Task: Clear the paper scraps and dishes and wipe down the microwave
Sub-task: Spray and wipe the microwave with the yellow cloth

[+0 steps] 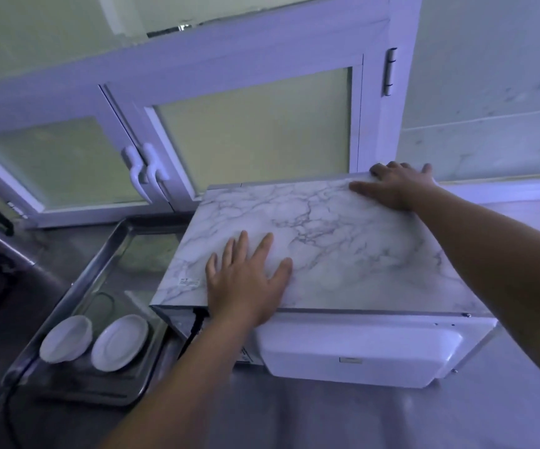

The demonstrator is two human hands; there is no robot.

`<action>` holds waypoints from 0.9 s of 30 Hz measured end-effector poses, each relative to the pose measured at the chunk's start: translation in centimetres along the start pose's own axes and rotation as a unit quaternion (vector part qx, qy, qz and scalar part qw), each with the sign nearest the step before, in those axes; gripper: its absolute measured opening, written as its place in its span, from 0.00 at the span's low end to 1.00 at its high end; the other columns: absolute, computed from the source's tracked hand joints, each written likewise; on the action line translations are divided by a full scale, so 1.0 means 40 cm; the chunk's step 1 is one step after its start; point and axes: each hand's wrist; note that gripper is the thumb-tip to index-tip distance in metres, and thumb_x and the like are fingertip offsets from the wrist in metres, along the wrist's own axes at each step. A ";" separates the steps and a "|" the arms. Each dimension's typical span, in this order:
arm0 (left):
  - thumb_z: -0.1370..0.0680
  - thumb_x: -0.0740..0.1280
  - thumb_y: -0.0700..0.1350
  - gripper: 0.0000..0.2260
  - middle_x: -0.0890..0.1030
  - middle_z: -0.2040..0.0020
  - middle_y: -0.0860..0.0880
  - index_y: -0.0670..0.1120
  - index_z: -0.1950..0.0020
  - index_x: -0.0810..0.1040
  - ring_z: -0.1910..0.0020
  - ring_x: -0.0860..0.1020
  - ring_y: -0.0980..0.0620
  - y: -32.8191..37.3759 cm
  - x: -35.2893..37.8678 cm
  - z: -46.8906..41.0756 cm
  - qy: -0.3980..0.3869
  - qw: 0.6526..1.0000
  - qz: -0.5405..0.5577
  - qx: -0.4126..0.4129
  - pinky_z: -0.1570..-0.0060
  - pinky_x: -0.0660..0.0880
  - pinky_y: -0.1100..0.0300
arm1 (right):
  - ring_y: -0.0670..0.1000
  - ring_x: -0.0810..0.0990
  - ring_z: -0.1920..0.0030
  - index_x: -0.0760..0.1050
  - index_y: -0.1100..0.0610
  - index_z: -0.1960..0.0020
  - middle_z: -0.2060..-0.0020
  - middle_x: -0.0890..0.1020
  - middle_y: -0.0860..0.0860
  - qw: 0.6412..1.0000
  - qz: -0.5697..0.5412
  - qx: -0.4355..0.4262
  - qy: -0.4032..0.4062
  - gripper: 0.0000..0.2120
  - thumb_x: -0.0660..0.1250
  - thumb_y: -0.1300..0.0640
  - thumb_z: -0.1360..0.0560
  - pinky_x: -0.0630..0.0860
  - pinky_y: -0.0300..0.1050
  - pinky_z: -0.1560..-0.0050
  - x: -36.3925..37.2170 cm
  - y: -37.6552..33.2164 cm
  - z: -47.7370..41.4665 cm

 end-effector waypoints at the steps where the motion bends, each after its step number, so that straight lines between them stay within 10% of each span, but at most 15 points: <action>1: 0.27 0.40 0.73 0.34 0.50 0.18 0.54 0.66 0.22 0.51 0.20 0.48 0.52 0.000 0.001 0.001 0.009 1.000 0.004 0.001 0.24 0.45 0.46 | 0.56 0.66 0.28 0.67 0.47 0.31 0.30 0.71 0.54 1.000 -0.001 0.002 0.004 0.49 0.40 0.16 0.36 0.53 0.71 0.30 0.001 0.001 -0.005; 27: 0.32 0.49 0.72 0.38 0.61 0.21 0.58 0.61 0.23 0.64 0.22 0.57 0.55 -0.301 -0.058 -0.138 -0.045 0.966 0.101 0.233 0.24 0.51 0.51 | 0.56 0.64 0.26 0.63 0.50 0.28 0.28 0.69 0.54 0.988 0.013 0.148 0.040 0.41 0.43 0.23 0.28 0.58 0.63 0.34 0.059 -0.095 0.494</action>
Point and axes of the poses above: each hand's wrist, its own z-axis away from the middle knuckle, its own x-axis out of the palm, y = z × x
